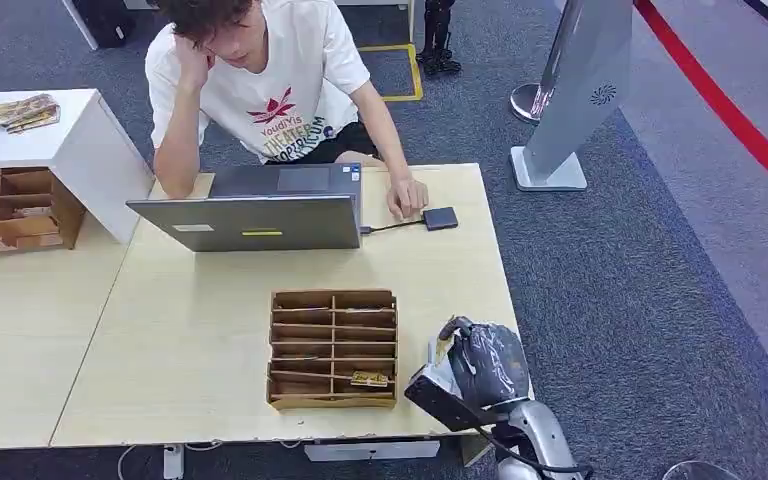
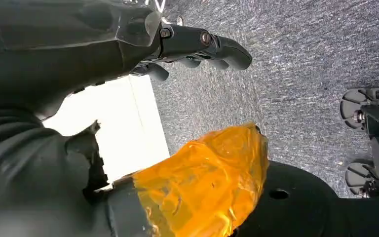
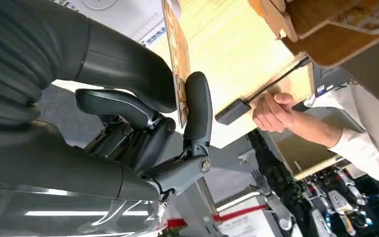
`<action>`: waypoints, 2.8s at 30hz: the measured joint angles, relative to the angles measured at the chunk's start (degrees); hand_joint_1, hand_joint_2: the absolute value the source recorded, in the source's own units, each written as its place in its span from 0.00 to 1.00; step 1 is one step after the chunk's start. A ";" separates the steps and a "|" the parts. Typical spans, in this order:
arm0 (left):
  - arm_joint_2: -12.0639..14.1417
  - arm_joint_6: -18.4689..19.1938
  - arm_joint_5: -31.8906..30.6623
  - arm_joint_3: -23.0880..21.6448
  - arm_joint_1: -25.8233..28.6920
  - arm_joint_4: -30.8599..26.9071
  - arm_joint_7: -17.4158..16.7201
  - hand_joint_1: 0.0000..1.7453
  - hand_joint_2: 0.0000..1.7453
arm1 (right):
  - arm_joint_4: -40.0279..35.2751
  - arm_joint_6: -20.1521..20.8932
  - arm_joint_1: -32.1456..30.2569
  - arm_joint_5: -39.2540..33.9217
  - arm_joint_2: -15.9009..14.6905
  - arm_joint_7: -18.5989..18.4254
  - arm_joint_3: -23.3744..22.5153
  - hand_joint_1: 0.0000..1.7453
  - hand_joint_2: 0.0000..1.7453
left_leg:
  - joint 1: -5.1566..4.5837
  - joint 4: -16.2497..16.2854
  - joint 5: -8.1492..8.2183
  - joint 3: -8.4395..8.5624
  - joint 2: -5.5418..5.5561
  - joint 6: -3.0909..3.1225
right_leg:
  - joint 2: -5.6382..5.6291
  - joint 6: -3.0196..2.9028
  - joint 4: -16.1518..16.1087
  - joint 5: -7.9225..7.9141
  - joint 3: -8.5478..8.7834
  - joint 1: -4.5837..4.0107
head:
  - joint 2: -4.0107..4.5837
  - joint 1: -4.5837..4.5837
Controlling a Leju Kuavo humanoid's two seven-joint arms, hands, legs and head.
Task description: Pass the card to the sensor for recognition and then transmit it.
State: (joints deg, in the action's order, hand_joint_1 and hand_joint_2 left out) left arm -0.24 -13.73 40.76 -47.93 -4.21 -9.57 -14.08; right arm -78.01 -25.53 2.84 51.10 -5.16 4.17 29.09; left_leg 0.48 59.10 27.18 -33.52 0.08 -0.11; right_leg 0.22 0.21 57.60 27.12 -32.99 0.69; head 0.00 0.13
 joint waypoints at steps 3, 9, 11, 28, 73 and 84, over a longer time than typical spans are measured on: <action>0.00 0.00 0.00 0.00 0.00 0.00 0.00 0.00 0.00 | 0.81 -0.55 0.13 0.81 -0.18 -0.22 0.86 1.00 1.00 | 0.00 0.00 0.00 0.00 0.00 0.00 | 0.00 0.00 0.00 0.00 0.00 0.00 | 0.00 0.00; 0.02 0.02 0.02 0.00 0.00 0.00 -0.02 0.00 0.00 | 2.06 -4.20 0.46 6.15 -0.66 -1.40 2.32 1.00 1.00 | 0.00 0.00 0.00 0.00 0.00 0.00 | 0.00 0.00 0.00 0.00 0.00 0.00 | 0.00 0.00; 0.00 0.02 0.04 0.00 0.00 0.00 -0.04 0.00 0.00 | 2.41 -6.46 0.59 8.55 -0.79 -2.14 2.52 1.00 1.00 | 0.00 0.00 0.00 0.00 0.00 0.00 | 0.00 0.00 0.00 0.00 0.00 0.00 | 0.00 0.00; 0.02 0.70 0.02 -0.11 -0.10 0.00 -0.52 0.00 0.00 | 5.05 -10.67 4.64 30.19 -5.29 -5.99 6.95 1.00 1.00 | 0.00 0.00 0.00 0.01 -0.01 0.00 | -0.01 0.00 0.00 0.00 0.00 0.00 | 0.00 -0.02; 0.57 1.23 0.66 -3.80 -0.31 0.00 0.09 0.00 0.00 | 8.72 4.15 29.46 32.44 -26.78 2.10 29.86 1.00 1.00 | -0.04 0.05 -0.02 0.01 0.01 0.03 | 0.00 0.07 0.00 -0.06 0.02 0.01 | 0.00 0.00; 0.57 1.40 1.22 -3.85 -0.35 0.00 0.26 0.00 0.00 | 8.13 5.70 31.37 29.36 -27.41 1.97 33.85 1.00 1.00 | -0.02 0.05 -0.02 0.01 0.00 0.03 | -0.01 0.07 0.00 -0.06 0.01 0.01 | 0.00 0.00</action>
State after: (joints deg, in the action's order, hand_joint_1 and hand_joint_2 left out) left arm 0.33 -12.33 41.99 -51.78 -4.56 -9.57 -13.81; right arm -69.88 -19.82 34.21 80.46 -32.57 6.14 62.94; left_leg 0.46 59.15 27.17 -33.51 0.08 -0.09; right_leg 0.21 0.27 57.60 27.07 -32.98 0.70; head 0.00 0.13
